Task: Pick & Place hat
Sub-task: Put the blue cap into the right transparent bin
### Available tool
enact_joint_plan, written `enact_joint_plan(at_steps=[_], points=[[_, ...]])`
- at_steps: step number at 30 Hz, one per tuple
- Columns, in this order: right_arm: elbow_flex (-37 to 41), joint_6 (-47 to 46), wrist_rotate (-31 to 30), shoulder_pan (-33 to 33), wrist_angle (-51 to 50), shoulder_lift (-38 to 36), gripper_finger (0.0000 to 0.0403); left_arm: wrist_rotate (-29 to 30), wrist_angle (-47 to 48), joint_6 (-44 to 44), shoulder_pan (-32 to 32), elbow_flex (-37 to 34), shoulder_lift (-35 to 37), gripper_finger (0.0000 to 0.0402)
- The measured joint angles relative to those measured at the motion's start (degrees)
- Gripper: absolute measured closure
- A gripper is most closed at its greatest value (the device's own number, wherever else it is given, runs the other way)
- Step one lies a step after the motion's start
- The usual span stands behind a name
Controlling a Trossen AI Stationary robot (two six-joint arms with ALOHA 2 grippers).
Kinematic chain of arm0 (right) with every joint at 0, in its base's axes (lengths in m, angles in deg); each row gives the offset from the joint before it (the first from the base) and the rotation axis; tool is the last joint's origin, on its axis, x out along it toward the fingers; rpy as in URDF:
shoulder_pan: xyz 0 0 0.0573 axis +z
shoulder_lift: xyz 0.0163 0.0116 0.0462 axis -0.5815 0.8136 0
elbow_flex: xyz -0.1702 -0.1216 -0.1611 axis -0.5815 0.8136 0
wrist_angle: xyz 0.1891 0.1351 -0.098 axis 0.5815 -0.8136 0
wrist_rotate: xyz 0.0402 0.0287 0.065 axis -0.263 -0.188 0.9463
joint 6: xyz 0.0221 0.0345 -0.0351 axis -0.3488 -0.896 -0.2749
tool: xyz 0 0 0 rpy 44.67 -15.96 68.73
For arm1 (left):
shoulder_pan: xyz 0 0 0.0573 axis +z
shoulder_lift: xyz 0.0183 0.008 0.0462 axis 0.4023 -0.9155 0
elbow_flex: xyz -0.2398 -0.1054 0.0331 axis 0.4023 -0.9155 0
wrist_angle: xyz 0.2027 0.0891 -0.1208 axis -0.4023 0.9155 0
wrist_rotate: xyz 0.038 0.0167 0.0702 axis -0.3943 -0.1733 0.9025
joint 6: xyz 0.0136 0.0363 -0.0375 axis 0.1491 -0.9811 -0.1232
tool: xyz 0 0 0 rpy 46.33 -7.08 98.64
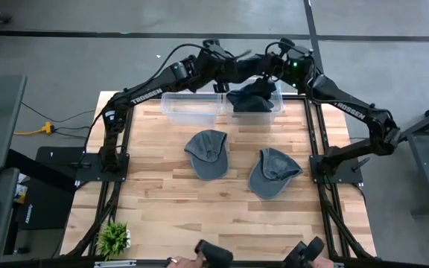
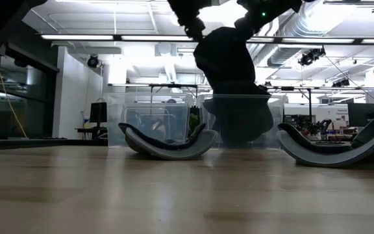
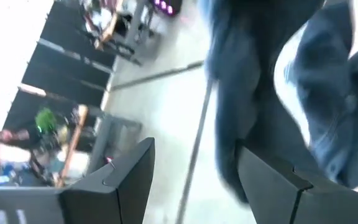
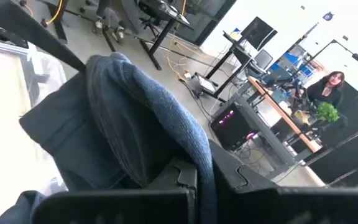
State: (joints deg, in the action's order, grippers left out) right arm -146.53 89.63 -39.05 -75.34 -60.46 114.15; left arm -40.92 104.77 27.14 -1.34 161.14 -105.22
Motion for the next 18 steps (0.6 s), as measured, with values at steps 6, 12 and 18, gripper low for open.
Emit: enact_joint_plan(at_steps=[6,12,18], points=[[0.00,-1.31,5.80,-5.08,-0.31,0.00,0.0400,-5.15,2.31,6.66,4.92,-0.02,-0.02,0.0183],[0.00,-1.87,7.92,-8.97,-1.84,0.83,0.0400,-9.80,2.09,11.44,7.23,-0.02,-0.04,0.0183],[0.00,-4.86,11.02,-9.94,-5.01,3.87,0.0400,-11.40,1.99,12.12,7.22,-0.02,-0.04,0.0183]])
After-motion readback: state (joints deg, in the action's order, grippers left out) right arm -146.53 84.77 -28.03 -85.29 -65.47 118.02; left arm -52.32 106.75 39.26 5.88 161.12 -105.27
